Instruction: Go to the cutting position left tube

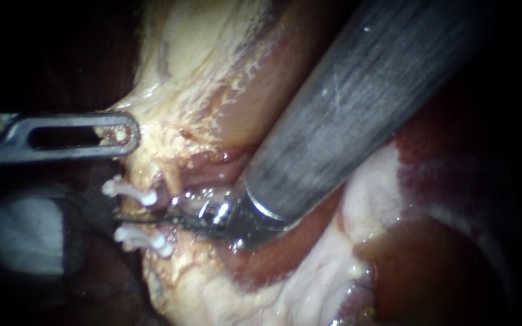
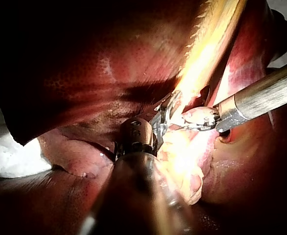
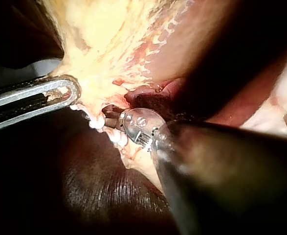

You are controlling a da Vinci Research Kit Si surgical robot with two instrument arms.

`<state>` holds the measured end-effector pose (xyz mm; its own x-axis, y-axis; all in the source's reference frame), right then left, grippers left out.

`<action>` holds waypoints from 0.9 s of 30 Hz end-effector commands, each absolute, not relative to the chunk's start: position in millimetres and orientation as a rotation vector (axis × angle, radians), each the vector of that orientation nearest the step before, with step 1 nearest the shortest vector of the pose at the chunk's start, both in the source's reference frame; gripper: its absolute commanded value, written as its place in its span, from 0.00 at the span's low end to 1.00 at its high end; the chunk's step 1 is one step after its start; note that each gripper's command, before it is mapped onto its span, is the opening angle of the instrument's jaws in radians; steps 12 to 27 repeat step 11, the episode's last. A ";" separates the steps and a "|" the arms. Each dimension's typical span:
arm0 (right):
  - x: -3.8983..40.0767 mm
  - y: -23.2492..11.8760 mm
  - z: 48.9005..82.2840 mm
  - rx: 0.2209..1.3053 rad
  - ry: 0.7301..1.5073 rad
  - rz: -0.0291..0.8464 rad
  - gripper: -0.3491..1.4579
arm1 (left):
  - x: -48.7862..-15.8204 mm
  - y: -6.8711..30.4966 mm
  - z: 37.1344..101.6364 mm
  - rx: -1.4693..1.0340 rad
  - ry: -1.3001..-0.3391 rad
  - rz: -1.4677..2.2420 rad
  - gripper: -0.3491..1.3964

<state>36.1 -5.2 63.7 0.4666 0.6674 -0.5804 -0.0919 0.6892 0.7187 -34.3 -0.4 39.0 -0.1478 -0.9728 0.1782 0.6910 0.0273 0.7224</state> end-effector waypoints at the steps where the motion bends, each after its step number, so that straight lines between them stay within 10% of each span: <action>1: 36.1 -5.2 63.7 0.674 0.984 0.512 0.00 | -34.3 -0.4 39.0 0.455 -0.818 -1.536 0.00; 27: 36.1 -5.2 63.7 0.674 0.984 0.512 0.00 | -34.3 -0.4 39.0 0.455 -0.818 -1.536 0.00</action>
